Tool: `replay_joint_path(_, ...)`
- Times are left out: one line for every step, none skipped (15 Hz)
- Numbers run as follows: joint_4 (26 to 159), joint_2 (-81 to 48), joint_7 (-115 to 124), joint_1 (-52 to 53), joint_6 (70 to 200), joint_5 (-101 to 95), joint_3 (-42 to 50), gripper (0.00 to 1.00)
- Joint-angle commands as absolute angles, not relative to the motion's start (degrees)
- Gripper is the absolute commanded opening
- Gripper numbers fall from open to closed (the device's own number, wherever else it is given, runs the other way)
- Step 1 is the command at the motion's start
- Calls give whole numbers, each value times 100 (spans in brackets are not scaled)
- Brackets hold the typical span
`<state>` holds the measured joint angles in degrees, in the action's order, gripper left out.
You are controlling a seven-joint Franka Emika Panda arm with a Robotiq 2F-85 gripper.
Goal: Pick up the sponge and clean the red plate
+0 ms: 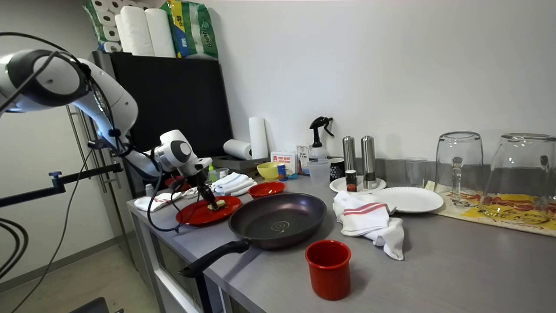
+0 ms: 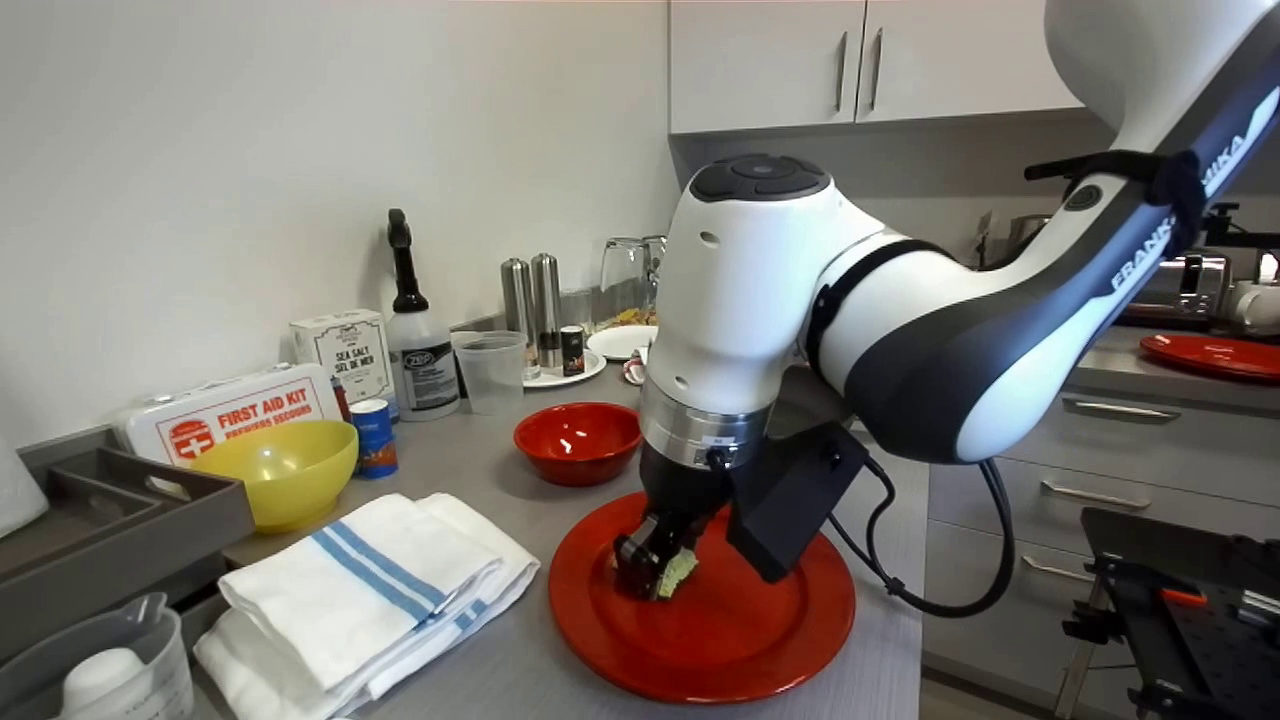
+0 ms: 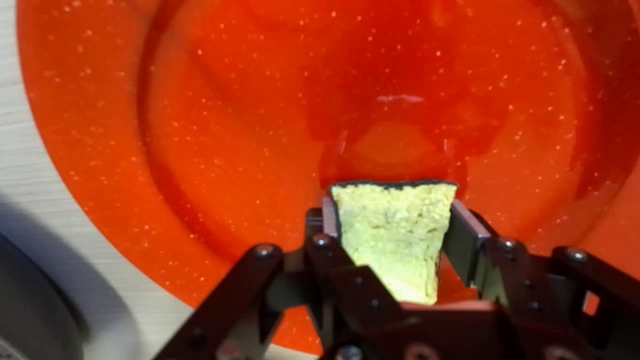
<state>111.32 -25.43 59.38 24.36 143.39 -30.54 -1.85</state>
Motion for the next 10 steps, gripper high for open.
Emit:
replay_joint_path(10759,-2839,5876,2509,14157,-3102,-43,27)
replay_joint_path(10737,-2854,5868,2508,14147,-3085,-32,27)
replay_joint_path(10727,-2860,5858,2504,14142,-3058,-33,27)
replay_joint_path(10732,-2860,5851,2504,14126,-3021,-47,27)
replay_joint_path(10759,-2849,5822,2488,14122,-2941,-94,27)
replay_joint_path(10777,-2842,5812,2484,14113,-2891,-123,27)
replay_joint_path(10809,-2825,5795,2474,14112,-2821,-168,27)
replay_joint_path(10840,-2804,5788,2473,14115,-2765,-205,27)
replay_joint_path(10867,-2784,5752,2461,14114,-2680,-260,27)
replay_joint_path(10886,-2765,5693,2437,14108,-2561,-328,27)
